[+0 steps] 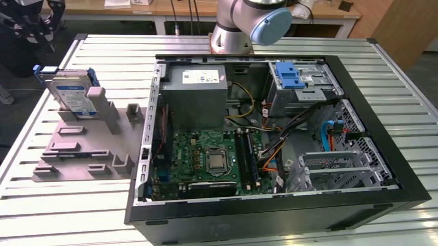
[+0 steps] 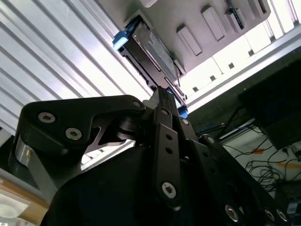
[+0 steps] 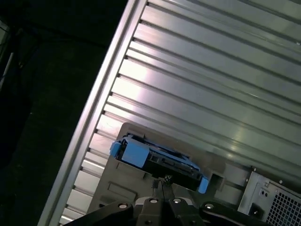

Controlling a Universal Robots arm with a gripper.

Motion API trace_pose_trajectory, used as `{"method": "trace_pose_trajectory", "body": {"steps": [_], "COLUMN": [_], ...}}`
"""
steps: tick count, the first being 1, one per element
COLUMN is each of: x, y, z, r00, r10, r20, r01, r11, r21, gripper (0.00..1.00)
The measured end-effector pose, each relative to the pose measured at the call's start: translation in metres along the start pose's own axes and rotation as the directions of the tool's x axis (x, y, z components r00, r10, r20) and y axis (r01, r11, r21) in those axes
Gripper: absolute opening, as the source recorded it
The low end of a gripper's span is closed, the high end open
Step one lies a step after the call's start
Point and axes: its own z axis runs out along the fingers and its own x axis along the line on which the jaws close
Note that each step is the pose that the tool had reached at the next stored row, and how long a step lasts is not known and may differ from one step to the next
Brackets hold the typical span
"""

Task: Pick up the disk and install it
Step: 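Pick up the disk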

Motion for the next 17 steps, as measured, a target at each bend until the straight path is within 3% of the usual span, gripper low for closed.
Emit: {"method": "trace_pose_trajectory", "body": {"steps": [4,9,17], "x": [0.0,0.0001,0.0], "y": [0.0,0.0,0.0], "z": [0.0001,0.0001,0.0001], "r00": [0.998,0.9917,0.9905], "r10": [-0.063,-0.129,-0.137], "r20": [-0.0027,-0.0054,-0.0058], "r01": [0.063,0.129,0.137], "r11": [0.998,0.9917,0.9906], "r21": [-0.0005,-0.0012,-0.0013], "gripper": [0.11,0.11,0.11]}}
